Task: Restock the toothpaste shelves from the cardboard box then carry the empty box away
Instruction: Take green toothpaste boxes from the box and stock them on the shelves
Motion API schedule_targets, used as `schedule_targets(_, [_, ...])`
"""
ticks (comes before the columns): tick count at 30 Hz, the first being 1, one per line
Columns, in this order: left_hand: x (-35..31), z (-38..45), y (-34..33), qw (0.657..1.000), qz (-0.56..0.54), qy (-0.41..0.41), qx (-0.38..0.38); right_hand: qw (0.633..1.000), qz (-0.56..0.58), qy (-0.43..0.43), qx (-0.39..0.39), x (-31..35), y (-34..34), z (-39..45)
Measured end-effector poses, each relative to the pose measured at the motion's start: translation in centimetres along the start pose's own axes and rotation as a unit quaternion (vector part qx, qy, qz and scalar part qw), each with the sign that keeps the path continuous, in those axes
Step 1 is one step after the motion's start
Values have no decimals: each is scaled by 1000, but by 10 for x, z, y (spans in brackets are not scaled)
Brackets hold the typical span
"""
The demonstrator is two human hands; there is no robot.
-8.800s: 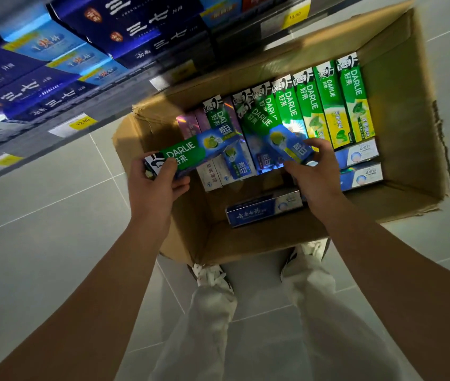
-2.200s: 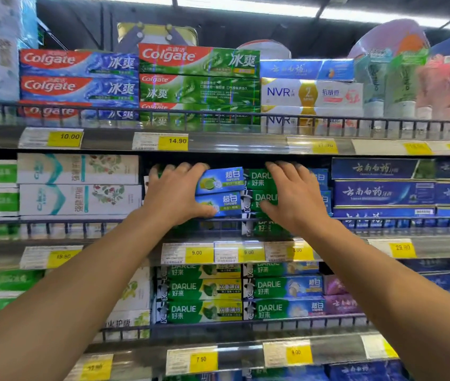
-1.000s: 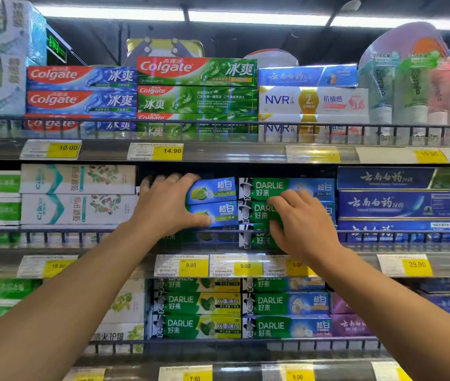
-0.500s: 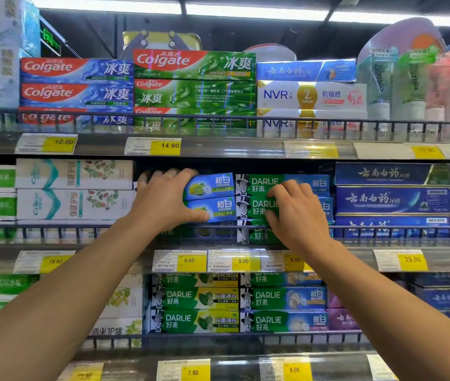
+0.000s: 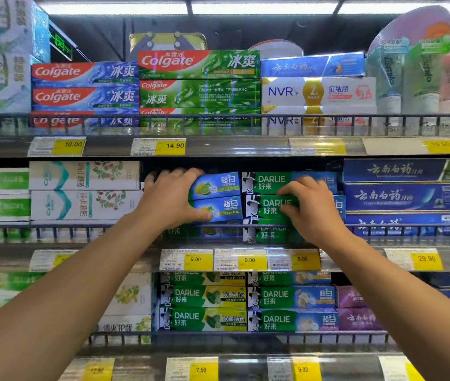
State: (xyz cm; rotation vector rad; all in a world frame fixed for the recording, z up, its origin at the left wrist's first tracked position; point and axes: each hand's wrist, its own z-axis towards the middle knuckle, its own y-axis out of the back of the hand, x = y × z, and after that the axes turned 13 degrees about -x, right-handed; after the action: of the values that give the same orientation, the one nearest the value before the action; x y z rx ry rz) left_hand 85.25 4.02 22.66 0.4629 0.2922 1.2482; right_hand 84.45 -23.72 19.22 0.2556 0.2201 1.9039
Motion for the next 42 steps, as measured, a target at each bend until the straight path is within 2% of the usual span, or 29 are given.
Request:
schedule_targets(6, [0, 0, 3, 1000, 1, -7, 16, 999, -32, 9, -11, 14, 5, -2])
schedule_targets(11, [12, -7, 10, 1000, -19, -14, -21, 998, 23, 54, -9, 56, 3, 9])
schedule_targets(16, [31, -12, 18, 999, -43, -13, -18, 991, 25, 123, 52, 93, -12, 22])
schedule_targets(21, [41, -11, 16, 999, -18, -46, -7, 988, -39, 113, 99, 96, -22, 27])
schedule_targets(27, [53, -10, 20, 996, 14, -79, -39, 992, -20, 104, 63, 101, -27, 22])
schedule_targets(30, [55, -6, 21, 997, 41, -59, -17, 995, 2, 87, 58, 102, -29, 20])
schedule_targets(34, [56, -6, 25, 998, -52, -17, -22, 998, 29, 64, 7, 103, -25, 12])
schedule_targets(37, [63, -17, 28, 990, -135, -21, -34, 998, 37, 45, -5, 107, -23, 9])
schedule_targets(42, [97, -37, 41, 988, -135, 10, -72, 994, 60, 37, -82, 125, -30, 1])
